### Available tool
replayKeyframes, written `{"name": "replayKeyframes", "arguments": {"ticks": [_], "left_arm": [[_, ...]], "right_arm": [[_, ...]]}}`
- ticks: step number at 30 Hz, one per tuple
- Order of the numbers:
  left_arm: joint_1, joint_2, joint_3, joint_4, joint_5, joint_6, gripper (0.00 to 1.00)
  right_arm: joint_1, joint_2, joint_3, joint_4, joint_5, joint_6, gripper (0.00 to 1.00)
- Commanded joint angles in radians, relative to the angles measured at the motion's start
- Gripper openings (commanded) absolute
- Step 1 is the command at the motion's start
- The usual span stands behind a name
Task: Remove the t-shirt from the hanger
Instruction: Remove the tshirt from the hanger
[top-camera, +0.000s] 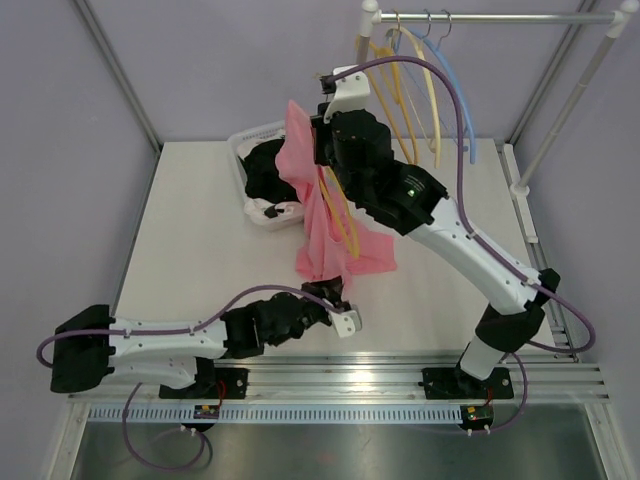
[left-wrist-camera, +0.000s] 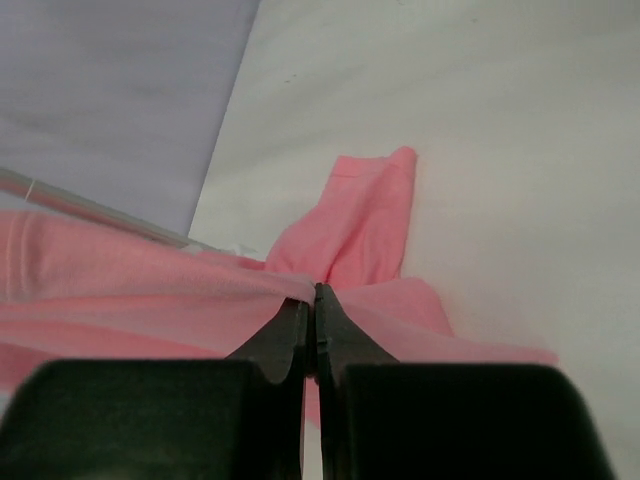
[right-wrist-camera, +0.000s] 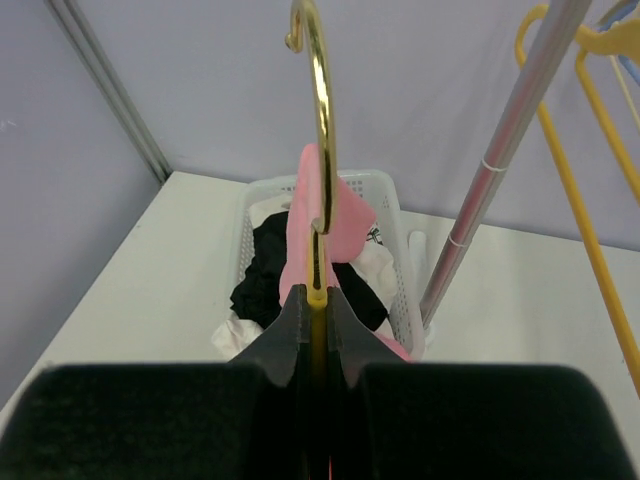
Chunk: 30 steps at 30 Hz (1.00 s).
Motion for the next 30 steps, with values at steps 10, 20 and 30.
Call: {"name": "replayKeyframes", "arguments": {"ticks": [10,20,30], "left_arm": [[0.394,-0.250,0.069,0.031,0.162,-0.397,0.10],[0.577,-0.253,0.021,0.118,0.286,-0.555,0.79],[0.646,-0.272,-0.028,0.195,0.551,-0.627,0.99]], "right_arm": [[-0.007,-0.322,-0.277,-0.017,-0.237,0.117,0.00],[-0.007,-0.577,-0.513,0.077,-0.394,0.171,0.00],[-0.007,-0.637,-0.519,0.120,-0.417,0.149,0.00]]}}
